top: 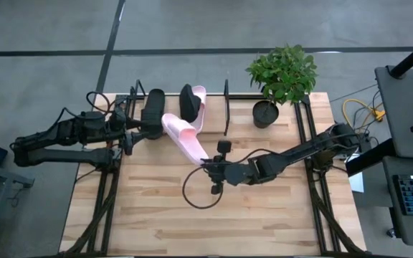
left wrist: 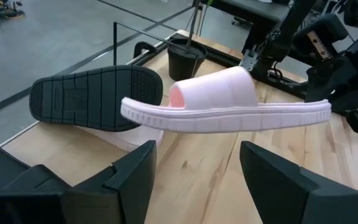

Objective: Pick and place slides into the shelf
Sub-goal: Put the pink slipper on the shelf

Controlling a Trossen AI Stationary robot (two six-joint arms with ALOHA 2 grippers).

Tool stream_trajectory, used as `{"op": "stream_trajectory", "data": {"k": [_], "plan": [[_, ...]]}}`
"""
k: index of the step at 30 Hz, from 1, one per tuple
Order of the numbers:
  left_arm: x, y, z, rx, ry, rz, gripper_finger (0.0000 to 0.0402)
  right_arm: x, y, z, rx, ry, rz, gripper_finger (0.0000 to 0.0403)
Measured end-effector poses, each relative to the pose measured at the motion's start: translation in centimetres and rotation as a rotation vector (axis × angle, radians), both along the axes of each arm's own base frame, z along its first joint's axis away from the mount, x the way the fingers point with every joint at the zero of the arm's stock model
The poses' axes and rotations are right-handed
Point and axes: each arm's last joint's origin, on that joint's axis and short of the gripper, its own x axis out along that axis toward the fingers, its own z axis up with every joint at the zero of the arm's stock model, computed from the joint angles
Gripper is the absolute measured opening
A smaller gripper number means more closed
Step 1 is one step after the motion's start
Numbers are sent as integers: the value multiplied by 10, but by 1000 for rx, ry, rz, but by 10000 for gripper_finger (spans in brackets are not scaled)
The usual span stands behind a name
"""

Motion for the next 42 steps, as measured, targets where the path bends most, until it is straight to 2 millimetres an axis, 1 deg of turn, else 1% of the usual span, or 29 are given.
{"op": "stream_trajectory", "data": {"k": [8,12,17,19,21,24,27,35,38,42], "plan": [[0,0,0,0,1,-2,217,0,6,8,-9,-16,16,28],[1,0,-1,-1,7,-2,217,-3,12,12,-50,-15,-28,27],[0,0,-1,-1,8,-2,217,-11,28,21,-125,11,-76,24],[0,0,-1,-1,8,-1,217,-14,36,24,-134,29,-51,24],[0,0,-1,0,9,-1,217,-18,44,23,-136,61,-2,24],[0,0,-3,-2,26,-1,217,-26,51,15,-107,153,67,24],[-1,0,-3,-2,27,-1,217,-34,54,4,-64,222,62,24],[0,0,-3,-1,25,0,217,-57,73,-26,-136,331,141,24],[0,0,-3,-1,25,0,217,-64,74,-38,-155,369,158,24],[0,0,-3,-1,25,0,217,-71,72,-55,-126,440,212,24]]}}
